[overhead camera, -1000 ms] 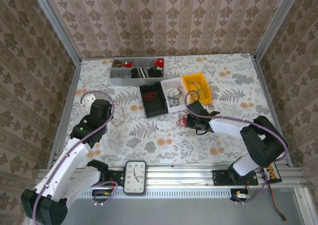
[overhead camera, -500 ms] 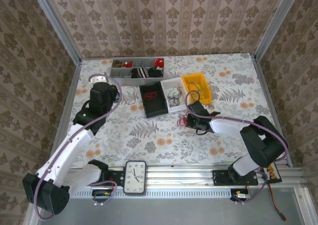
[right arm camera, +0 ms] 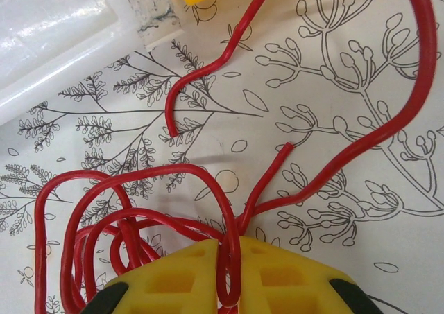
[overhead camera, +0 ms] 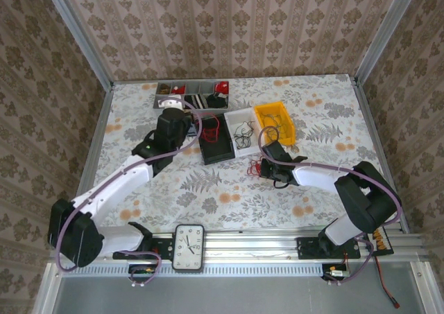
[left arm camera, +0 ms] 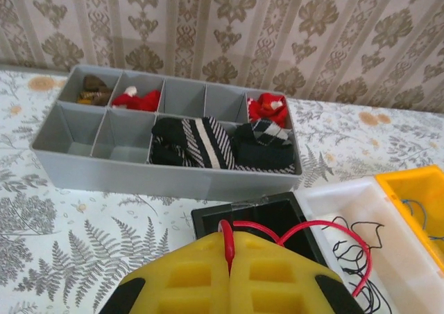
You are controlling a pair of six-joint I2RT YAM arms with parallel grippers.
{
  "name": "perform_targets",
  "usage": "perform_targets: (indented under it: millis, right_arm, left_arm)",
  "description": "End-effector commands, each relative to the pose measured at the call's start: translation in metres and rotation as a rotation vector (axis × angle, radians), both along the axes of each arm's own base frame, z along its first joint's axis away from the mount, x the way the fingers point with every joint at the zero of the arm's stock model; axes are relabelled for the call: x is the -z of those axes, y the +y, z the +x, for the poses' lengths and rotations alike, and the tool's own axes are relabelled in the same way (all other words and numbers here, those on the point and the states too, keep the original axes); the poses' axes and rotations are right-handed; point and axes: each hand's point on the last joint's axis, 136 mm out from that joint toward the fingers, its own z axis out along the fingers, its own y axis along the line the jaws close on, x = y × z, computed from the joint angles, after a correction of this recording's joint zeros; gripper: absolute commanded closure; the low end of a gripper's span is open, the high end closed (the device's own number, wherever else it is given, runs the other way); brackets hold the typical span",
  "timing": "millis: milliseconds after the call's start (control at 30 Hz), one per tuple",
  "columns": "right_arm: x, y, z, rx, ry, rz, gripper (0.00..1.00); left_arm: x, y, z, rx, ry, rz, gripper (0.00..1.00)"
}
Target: Untangle the cables
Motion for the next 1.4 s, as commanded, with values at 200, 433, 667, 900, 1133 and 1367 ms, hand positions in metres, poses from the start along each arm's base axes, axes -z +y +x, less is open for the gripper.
perform_targets:
  millis: [200, 433, 667, 900, 1133, 1367]
  right_arm:
    - [0.024, -0.015, -0.018, -0.016, 0.075, -0.071, 0.85]
    - [0.023, -0.014, -0.018, -0.028, 0.074, -0.065, 0.85]
    - [0.021, -0.011, -0.018, -0.037, 0.068, -0.056, 0.84]
    - [0.018, -0.008, -0.017, -0.051, 0.058, -0.048, 0.84]
    - [0.015, -0.004, -0.017, -0.067, 0.039, -0.035, 0.83]
    - [0.012, 0.001, -0.017, -0.091, 0.012, 0.0, 0.83]
  left_arm:
    - [0.06, -0.014, 0.016, -0.057, 0.177, -0.015, 1.0]
    - [0.118, -0.038, 0.021, -0.008, 0.436, 0.078, 1.0]
    - [0.147, -0.058, 0.026, 0.026, 0.512, 0.119, 1.0]
    - [0.131, -0.075, 0.033, 0.085, 0.469, 0.118, 0.68]
    - [0.074, -0.078, 0.033, 0.114, 0.317, 0.097, 0.3]
    - [0.043, -0.095, 0.003, 0.332, 0.142, 0.173, 0.28]
